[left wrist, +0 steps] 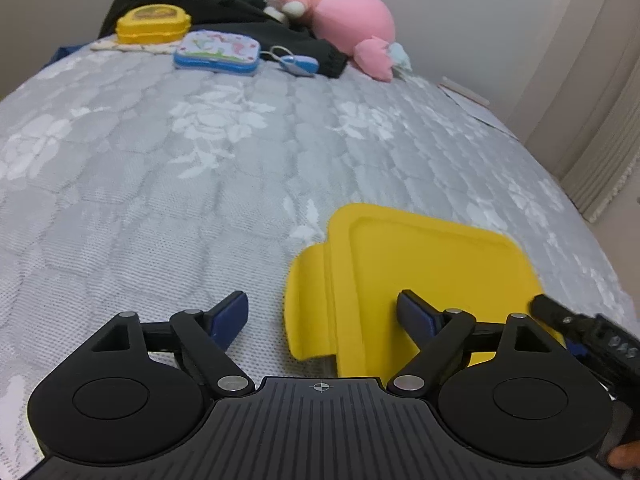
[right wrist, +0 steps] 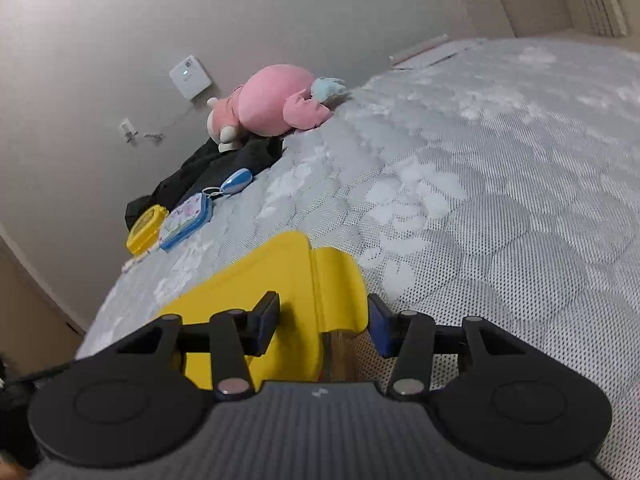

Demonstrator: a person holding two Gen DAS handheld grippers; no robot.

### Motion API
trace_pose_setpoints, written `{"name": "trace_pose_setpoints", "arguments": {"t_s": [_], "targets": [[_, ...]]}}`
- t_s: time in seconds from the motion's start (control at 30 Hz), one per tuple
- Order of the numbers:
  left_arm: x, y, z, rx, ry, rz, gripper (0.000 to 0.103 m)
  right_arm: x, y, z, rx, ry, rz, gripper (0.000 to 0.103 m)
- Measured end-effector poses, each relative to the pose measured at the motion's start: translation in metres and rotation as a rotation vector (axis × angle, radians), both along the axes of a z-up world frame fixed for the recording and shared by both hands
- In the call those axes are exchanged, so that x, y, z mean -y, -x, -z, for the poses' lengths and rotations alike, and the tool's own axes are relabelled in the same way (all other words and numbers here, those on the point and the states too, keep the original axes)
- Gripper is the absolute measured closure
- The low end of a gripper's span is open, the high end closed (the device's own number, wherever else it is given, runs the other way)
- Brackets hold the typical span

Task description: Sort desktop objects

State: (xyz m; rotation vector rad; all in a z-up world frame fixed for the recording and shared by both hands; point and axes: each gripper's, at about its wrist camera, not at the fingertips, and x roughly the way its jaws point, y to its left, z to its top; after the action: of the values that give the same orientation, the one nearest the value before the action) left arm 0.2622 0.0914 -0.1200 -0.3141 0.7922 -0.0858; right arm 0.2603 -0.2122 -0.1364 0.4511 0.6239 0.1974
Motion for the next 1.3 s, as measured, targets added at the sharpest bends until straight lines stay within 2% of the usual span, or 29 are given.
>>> {"name": "trace_pose_setpoints", "arguments": {"t_s": [0.1, 0.17, 0.33, 0.4, 0.47, 0.5, 0.57, 0.63, 0.73, 0.8, 0.93, 1.03, 1.1, 1.2, 1.3], "targets": [[0.003, 0.002, 0.000, 0.003, -0.003, 0.017, 0.015, -0.005, 0.003, 0.002, 0.004, 0.039, -0.004, 0.050], [0.004, 0.005, -0.002, 0.014, -0.009, 0.021, 0.023, -0.006, 0.008, -0.003, 0.020, 0.060, -0.003, 0.050], [-0.014, 0.028, -0.019, 0.064, 0.023, -0.044, 0.024, -0.004, 0.032, -0.025, 0.080, 0.106, 0.005, 0.050], [-0.021, 0.040, -0.022, 0.047, 0.044, -0.076, 0.024, -0.001, 0.043, -0.036, 0.105, 0.120, 0.011, 0.044], [-0.023, 0.051, -0.021, 0.016, 0.063, -0.090, 0.024, 0.001, 0.055, -0.043, 0.105, 0.110, 0.007, 0.031], [-0.020, 0.059, -0.020, -0.005, 0.060, -0.089, 0.024, 0.002, 0.063, -0.045, 0.098, 0.099, -0.002, 0.029], [-0.013, 0.071, -0.021, -0.028, 0.035, -0.075, 0.021, 0.001, 0.079, -0.047, 0.075, 0.092, -0.025, 0.023], [0.001, 0.086, -0.022, -0.041, -0.008, -0.053, 0.011, 0.000, 0.094, -0.048, 0.052, 0.084, -0.048, 0.015], [0.021, 0.107, -0.023, -0.047, -0.071, -0.017, 0.007, -0.003, 0.114, -0.049, 0.017, 0.065, -0.089, 0.002], [0.034, 0.120, -0.020, -0.062, -0.115, 0.005, 0.004, -0.007, 0.124, -0.050, 0.001, 0.079, -0.109, 0.000], [0.051, 0.134, -0.006, -0.134, -0.143, 0.029, 0.002, -0.015, 0.137, -0.044, -0.068, 0.169, -0.106, 0.000], [0.062, 0.137, -0.003, -0.126, -0.207, 0.037, 0.002, -0.022, 0.139, -0.037, -0.121, 0.253, -0.084, 0.000], [0.064, 0.140, -0.007, -0.082, -0.226, 0.038, 0.002, -0.026, 0.143, -0.040, -0.083, 0.302, -0.075, 0.000], [0.060, 0.146, -0.013, -0.020, -0.209, 0.001, 0.000, -0.030, 0.151, -0.046, 0.008, 0.344, -0.087, 0.000], [0.053, 0.145, -0.013, -0.011, -0.202, -0.043, 0.000, -0.033, 0.152, -0.044, 0.011, 0.364, -0.101, 0.000]]}}
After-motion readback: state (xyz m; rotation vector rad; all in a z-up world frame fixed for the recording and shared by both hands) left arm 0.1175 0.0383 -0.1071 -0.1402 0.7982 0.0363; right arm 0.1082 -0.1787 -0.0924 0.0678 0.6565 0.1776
